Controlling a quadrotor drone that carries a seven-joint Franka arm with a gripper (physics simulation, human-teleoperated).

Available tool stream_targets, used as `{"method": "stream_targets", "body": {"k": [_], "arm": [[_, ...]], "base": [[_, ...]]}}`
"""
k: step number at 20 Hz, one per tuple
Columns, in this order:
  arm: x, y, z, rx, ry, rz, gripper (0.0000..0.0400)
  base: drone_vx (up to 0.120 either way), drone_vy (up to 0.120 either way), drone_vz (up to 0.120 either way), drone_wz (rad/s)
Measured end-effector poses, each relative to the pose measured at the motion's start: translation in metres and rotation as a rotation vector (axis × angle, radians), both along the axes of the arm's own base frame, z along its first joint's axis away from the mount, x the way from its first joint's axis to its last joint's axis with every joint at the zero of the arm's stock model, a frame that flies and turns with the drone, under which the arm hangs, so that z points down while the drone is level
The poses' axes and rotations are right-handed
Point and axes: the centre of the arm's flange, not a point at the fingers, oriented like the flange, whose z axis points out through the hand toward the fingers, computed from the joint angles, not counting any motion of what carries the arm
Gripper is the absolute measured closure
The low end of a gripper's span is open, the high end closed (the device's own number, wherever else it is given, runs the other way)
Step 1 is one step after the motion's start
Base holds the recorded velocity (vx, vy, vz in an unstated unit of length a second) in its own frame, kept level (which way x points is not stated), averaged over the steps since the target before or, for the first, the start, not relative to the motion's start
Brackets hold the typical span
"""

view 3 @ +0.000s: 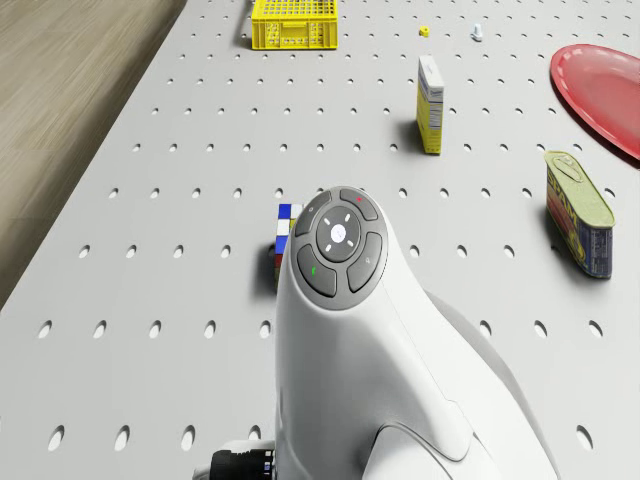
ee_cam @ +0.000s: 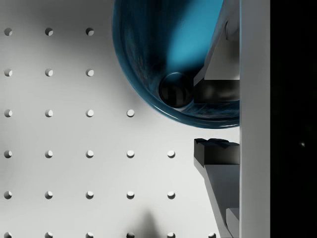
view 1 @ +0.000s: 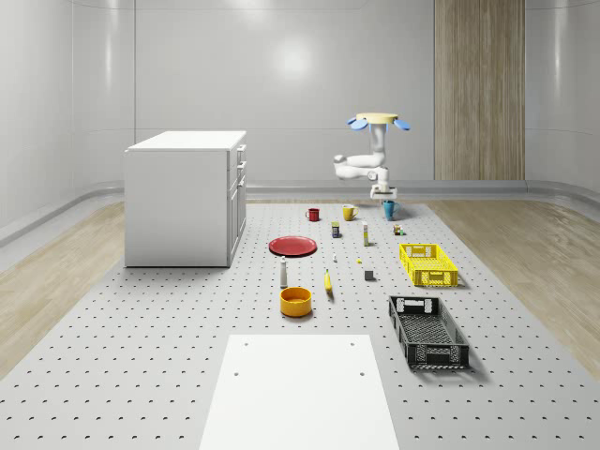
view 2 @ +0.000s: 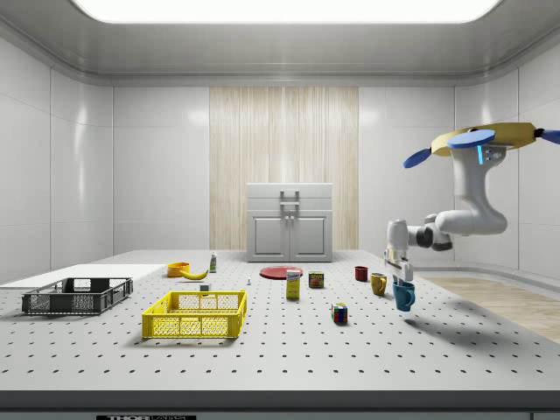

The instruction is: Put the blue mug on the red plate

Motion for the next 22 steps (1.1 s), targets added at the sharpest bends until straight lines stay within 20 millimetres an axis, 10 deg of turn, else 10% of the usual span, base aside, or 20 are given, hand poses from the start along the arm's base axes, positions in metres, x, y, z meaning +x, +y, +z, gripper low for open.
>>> {"method": "stream_targets", "body": {"k": [22], "arm": [[0.0000, 0.0000, -0.0066, 0.000, 0.000, 0.000, 0.0300]], "base": [[0.120, -0.120, 0.100, 0.000]]}}
